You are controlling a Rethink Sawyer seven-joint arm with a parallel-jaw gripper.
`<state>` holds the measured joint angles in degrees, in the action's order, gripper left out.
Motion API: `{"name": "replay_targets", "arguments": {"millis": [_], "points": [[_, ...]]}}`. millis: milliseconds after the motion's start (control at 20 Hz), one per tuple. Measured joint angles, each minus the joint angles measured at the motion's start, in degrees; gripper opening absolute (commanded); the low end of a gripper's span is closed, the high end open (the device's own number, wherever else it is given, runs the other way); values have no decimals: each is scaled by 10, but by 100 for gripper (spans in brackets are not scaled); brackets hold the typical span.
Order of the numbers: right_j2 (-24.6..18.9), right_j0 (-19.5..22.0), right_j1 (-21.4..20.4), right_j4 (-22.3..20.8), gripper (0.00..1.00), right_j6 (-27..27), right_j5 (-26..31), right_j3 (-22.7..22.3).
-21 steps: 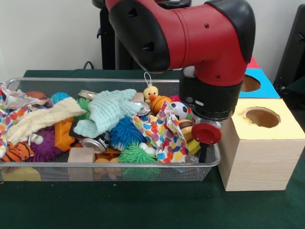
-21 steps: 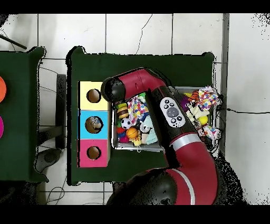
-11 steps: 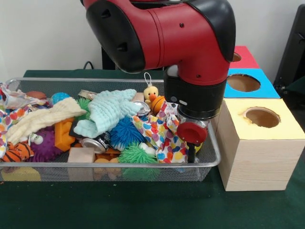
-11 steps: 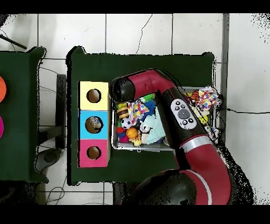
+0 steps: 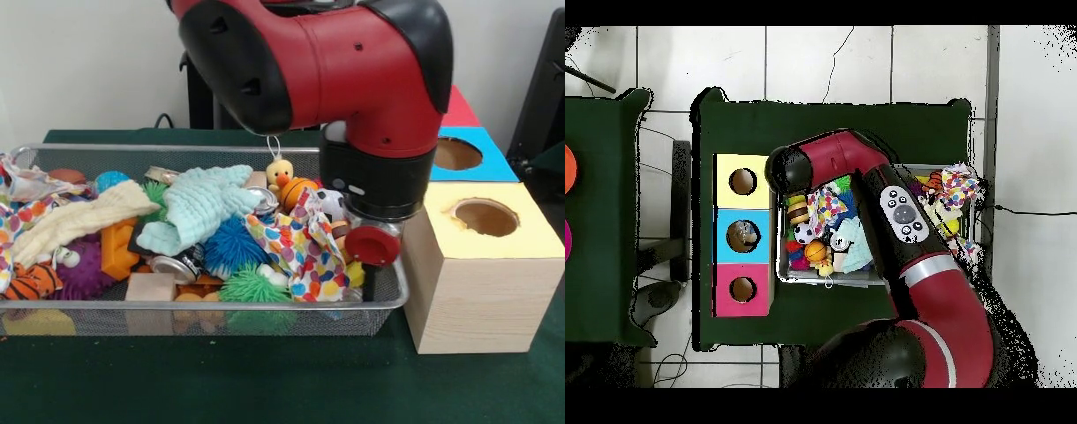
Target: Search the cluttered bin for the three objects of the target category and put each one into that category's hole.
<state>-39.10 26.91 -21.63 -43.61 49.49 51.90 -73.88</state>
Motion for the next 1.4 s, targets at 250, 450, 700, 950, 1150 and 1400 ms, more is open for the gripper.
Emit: {"name": "replay_targets", "arguments": {"millis": [250,450,700,950,1150,1400], "points": [[3,-25,0,-20,100,0,21,15],[4,-34,1,-27,100,0,41,27],[4,-42,7,-30,100,0,68,46],[3,-42,8,-30,100,0,69,46],[1,-39,8,-30,100,0,69,45],[-9,-27,10,-26,100,0,69,42]]}}
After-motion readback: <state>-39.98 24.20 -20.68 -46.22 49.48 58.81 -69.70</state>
